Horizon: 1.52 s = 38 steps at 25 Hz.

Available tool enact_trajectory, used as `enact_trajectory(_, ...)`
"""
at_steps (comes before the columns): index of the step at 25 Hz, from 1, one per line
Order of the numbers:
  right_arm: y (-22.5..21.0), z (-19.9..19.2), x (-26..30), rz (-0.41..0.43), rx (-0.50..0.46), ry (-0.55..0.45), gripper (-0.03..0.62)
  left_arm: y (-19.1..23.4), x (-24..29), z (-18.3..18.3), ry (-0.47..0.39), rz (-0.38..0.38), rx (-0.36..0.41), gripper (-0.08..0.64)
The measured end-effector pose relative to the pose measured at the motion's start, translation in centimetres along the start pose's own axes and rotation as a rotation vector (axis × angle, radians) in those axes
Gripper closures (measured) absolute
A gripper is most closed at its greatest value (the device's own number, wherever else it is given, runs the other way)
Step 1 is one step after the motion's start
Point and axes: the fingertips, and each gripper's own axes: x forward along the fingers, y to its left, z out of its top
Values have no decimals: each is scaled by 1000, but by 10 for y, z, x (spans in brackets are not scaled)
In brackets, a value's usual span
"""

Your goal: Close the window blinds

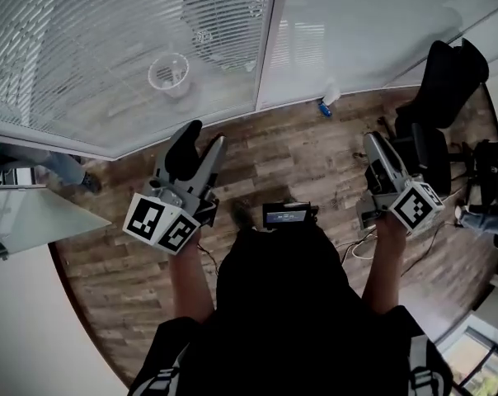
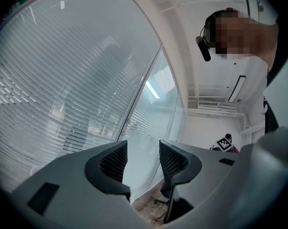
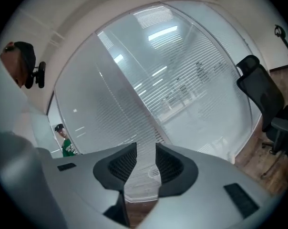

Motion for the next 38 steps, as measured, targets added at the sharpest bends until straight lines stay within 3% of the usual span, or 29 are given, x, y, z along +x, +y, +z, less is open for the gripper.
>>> enact_trajectory(5,23,2,-10,148,-30,9,463,-34,-22,5,-44,74,56,351)
enact_trajectory(12,-38,6,-81,215,-106,45,463,-130,-24,-36,3,168,98,351)
enact_trajectory(16,-67,-19,-100,273,-44,83,464,-170,-45,-62,39,246,121,351)
enact_trajectory(20,-60,-46,-115,343,11,116,463,-196,-68,-72,69,296,137,351)
enact_trajectory(30,-37,-42,-153,369,-2,30,465,-236,-69,-62,58,194,199,351)
enact_trajectory(38,-3,-78,-233,271,-39,64,472,-258,-133,-86,30,136,101,351)
